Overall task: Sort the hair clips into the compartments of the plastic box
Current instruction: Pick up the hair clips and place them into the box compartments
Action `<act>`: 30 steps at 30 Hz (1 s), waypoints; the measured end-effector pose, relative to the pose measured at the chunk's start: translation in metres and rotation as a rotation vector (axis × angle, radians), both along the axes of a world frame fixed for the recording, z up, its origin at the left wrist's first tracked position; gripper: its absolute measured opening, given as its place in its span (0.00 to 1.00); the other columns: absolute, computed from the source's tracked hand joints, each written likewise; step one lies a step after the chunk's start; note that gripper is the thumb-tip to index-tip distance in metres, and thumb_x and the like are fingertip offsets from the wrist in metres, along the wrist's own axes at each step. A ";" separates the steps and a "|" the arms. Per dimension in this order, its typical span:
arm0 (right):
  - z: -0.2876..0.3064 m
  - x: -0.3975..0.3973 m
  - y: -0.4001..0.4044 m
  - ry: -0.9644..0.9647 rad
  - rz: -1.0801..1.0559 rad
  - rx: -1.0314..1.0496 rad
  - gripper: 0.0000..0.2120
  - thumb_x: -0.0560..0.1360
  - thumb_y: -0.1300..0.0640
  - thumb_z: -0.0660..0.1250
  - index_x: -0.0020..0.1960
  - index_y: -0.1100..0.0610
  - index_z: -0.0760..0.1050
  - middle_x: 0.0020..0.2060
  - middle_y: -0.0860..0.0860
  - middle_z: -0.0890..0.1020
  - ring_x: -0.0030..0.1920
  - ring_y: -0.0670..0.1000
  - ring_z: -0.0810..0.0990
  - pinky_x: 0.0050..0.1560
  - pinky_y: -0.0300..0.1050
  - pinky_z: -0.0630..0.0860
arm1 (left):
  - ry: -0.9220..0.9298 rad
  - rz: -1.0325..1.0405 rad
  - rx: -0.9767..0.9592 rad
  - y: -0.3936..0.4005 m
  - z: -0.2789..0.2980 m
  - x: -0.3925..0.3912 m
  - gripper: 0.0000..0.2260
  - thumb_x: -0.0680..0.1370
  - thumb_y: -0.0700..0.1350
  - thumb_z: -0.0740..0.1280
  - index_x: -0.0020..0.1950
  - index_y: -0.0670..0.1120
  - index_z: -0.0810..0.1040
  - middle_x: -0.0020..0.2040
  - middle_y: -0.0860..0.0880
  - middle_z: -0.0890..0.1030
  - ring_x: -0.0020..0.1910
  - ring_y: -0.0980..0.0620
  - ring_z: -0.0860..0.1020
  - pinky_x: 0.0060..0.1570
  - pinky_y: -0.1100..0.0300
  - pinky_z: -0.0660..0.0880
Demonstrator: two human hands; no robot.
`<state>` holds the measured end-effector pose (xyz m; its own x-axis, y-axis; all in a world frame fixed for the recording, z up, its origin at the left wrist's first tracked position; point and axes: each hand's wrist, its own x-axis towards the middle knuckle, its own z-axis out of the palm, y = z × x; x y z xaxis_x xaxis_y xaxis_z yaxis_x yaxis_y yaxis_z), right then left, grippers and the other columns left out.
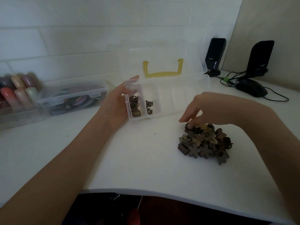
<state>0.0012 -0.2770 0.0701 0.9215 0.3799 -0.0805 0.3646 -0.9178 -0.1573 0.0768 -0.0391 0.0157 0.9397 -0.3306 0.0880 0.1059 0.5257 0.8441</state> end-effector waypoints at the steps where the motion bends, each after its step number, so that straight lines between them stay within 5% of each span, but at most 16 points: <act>1: -0.002 0.001 0.000 0.022 -0.016 -0.011 0.12 0.71 0.53 0.72 0.53 0.44 0.81 0.47 0.42 0.84 0.46 0.40 0.80 0.51 0.37 0.74 | 0.003 -0.003 -0.001 0.000 0.000 0.000 0.23 0.60 0.40 0.67 0.53 0.51 0.84 0.54 0.46 0.80 0.53 0.45 0.72 0.41 0.59 0.74; 5: 0.000 0.002 -0.002 0.039 -0.027 0.065 0.10 0.71 0.55 0.72 0.51 0.46 0.82 0.44 0.42 0.85 0.44 0.39 0.81 0.54 0.41 0.77 | 0.004 -0.026 -0.003 0.000 0.003 -0.001 0.24 0.56 0.41 0.71 0.52 0.51 0.84 0.53 0.46 0.78 0.52 0.45 0.71 0.42 0.58 0.72; 10: 0.003 0.000 -0.006 0.085 -0.058 0.066 0.11 0.70 0.56 0.73 0.51 0.44 0.82 0.46 0.41 0.85 0.48 0.41 0.82 0.56 0.45 0.77 | 0.001 -0.051 -0.020 -0.002 0.004 -0.003 0.33 0.49 0.38 0.73 0.55 0.49 0.82 0.50 0.45 0.82 0.44 0.47 0.82 0.37 0.60 0.78; 19: -0.002 0.001 0.006 0.017 0.046 0.099 0.05 0.69 0.55 0.74 0.40 0.48 0.78 0.37 0.41 0.81 0.40 0.40 0.79 0.45 0.40 0.76 | -0.026 -0.068 0.007 0.000 0.000 0.001 0.27 0.57 0.41 0.70 0.56 0.50 0.83 0.55 0.46 0.77 0.54 0.44 0.70 0.42 0.58 0.73; 24: -0.004 -0.004 0.028 -0.326 0.161 0.462 0.07 0.68 0.56 0.74 0.43 0.53 0.76 0.37 0.42 0.81 0.37 0.44 0.77 0.33 0.30 0.69 | -0.050 -0.076 0.069 -0.004 -0.004 0.005 0.30 0.59 0.44 0.74 0.61 0.52 0.80 0.58 0.45 0.73 0.52 0.45 0.70 0.45 0.55 0.71; 30: -0.020 0.001 0.061 -0.757 0.108 0.391 0.06 0.68 0.54 0.73 0.41 0.53 0.77 0.34 0.45 0.76 0.40 0.44 0.71 0.35 0.42 0.67 | -0.172 -0.143 0.214 -0.011 -0.010 0.004 0.24 0.68 0.50 0.70 0.64 0.52 0.77 0.51 0.50 0.79 0.45 0.51 0.77 0.49 0.54 0.72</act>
